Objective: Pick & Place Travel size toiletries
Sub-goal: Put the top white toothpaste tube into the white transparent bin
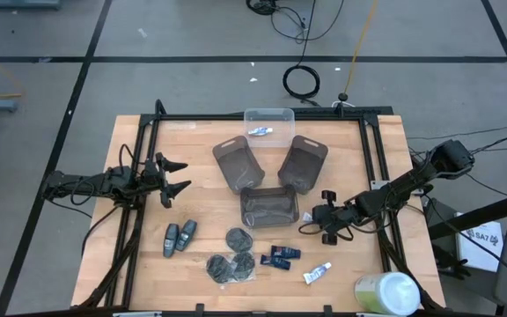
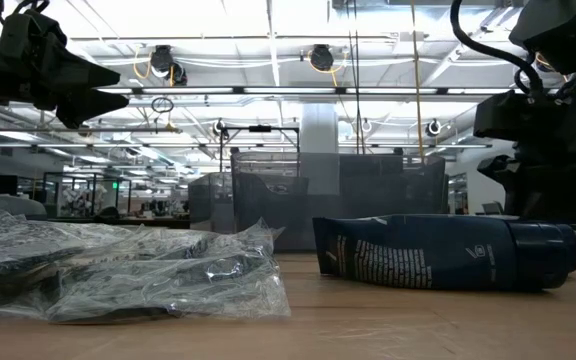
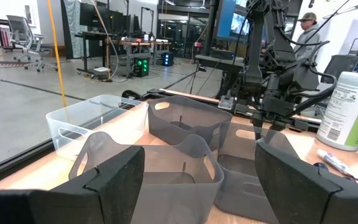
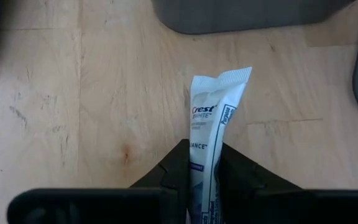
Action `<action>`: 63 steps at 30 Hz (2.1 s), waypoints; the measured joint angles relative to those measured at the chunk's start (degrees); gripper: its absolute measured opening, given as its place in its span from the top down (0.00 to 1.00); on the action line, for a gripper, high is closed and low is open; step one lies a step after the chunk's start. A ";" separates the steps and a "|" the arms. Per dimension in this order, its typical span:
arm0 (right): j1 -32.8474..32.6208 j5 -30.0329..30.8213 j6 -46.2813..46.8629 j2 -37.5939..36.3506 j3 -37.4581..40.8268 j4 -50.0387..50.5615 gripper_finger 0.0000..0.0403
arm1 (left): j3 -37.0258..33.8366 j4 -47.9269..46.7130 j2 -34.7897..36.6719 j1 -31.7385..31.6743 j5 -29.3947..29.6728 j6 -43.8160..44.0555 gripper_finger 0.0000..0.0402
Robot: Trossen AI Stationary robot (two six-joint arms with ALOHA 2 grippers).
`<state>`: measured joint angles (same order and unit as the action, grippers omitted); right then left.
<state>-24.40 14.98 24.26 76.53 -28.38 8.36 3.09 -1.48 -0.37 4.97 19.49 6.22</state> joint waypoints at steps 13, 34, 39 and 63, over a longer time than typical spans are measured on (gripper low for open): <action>-0.01 -0.07 -0.11 -0.05 0.00 -0.42 0.87 | 0.00 0.00 0.00 -0.02 0.00 0.01 0.26; 0.00 0.09 -12.47 -16.60 0.01 -5.32 0.87 | 0.00 -0.02 0.00 -0.02 0.00 0.01 0.26; 0.00 0.18 -18.28 -17.34 0.01 -16.06 0.87 | 0.00 0.00 0.00 0.00 0.00 0.00 0.26; 9.80 0.22 -26.51 -17.27 0.00 -32.79 0.86 | -0.02 -0.02 -0.01 -0.02 0.00 0.02 0.26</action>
<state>-14.60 15.20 -2.26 59.27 -28.38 -24.43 3.07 -1.50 -0.38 4.95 19.49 6.24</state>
